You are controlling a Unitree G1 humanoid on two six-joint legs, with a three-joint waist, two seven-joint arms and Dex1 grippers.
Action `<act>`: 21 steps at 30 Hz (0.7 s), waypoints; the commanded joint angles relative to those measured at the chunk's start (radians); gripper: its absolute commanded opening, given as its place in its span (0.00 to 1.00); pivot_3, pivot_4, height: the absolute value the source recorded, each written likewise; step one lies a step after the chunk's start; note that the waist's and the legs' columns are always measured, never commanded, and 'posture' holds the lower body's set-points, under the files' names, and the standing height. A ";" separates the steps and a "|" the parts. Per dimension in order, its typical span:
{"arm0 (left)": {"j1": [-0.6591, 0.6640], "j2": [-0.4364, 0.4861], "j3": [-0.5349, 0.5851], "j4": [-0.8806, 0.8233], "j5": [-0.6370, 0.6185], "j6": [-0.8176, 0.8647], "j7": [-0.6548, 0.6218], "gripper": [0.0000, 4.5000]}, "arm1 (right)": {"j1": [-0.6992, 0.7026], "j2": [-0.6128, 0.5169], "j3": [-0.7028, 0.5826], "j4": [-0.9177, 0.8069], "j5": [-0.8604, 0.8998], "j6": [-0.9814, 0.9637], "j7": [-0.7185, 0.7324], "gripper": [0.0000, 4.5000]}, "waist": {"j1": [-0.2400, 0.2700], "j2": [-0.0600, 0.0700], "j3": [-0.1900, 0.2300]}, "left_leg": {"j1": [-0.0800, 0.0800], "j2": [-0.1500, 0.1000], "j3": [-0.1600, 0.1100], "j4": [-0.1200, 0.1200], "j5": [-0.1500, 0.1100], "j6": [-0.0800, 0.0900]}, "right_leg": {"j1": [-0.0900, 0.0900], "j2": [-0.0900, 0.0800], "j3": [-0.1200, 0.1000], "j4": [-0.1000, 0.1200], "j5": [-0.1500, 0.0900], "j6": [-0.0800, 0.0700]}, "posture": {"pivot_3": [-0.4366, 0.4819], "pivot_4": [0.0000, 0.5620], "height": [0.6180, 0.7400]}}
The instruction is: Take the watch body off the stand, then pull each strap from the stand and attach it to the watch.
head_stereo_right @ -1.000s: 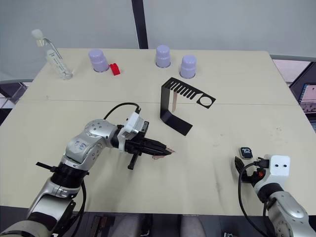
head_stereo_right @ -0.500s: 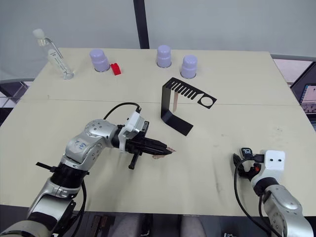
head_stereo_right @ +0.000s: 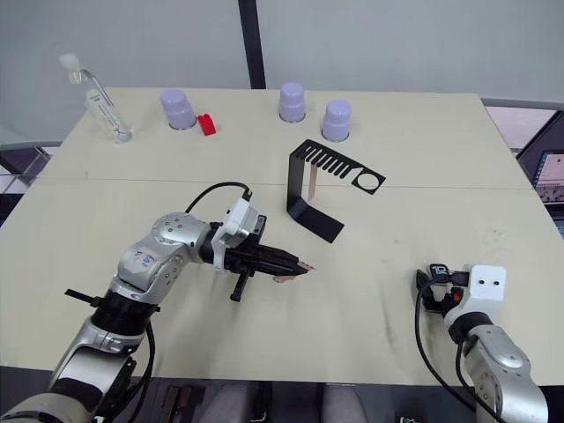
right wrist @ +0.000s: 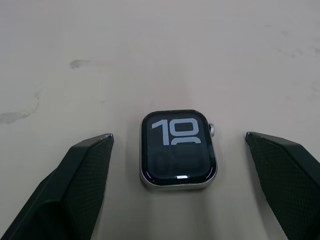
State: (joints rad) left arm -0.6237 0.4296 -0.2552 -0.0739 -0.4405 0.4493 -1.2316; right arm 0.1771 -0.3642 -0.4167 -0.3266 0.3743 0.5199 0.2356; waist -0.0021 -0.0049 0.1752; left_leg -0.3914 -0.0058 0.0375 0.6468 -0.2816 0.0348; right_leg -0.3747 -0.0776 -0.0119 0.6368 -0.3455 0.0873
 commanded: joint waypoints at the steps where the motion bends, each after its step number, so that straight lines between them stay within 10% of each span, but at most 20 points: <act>1: -0.023 -0.008 0.010 -0.017 -0.009 -0.010 0.001 0.00 | 0.012 0.006 -0.002 0.022 -0.012 0.000 -0.010 1.00 | 0.000 0.000 0.000 | 0.000 0.000 0.000 0.000 0.000 0.000 | 0.000 0.000 0.000 0.000 0.000 0.000 | 0.48 0.27 0.99; 8: -0.034 -0.014 0.012 -0.002 -0.004 -0.017 0.004 0.00 | 0.012 0.027 -0.033 -0.002 0.020 0.010 -0.019 0.37 | 0.000 0.000 0.000 | 0.000 0.000 0.000 0.000 0.000 0.000 | 0.000 0.000 0.000 0.000 0.000 0.000 | 0.48 0.27 0.99; 14: -0.055 -0.008 0.019 0.032 0.018 -0.052 0.001 0.00 | 0.019 -0.057 -0.048 -0.171 0.092 0.143 0.020 0.35 | 0.000 0.001 0.000 | 0.000 0.000 0.000 0.000 0.000 -0.001 | -0.001 0.000 0.000 0.000 0.000 0.000 | 0.48 0.27 0.99; 21: -0.083 0.049 -0.026 0.158 0.173 -0.363 -0.096 0.00 | -0.057 -0.322 -0.162 -0.364 0.667 0.635 0.088 0.35 | -0.001 0.001 0.001 | 0.000 0.001 0.000 -0.001 0.000 0.000 | -0.001 0.000 0.000 -0.001 -0.001 -0.001 | 0.48 0.27 0.99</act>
State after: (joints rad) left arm -0.6941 0.4735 -0.2689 0.0715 -0.2979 0.1671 -1.2992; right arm 0.1293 -0.6528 -0.5467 -0.6414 0.8980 1.0665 0.3003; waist -0.0034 -0.0044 0.1757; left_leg -0.3916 -0.0050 0.0373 0.6454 -0.2820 0.0348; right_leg -0.3755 -0.0778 -0.0120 0.6356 -0.3463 0.0858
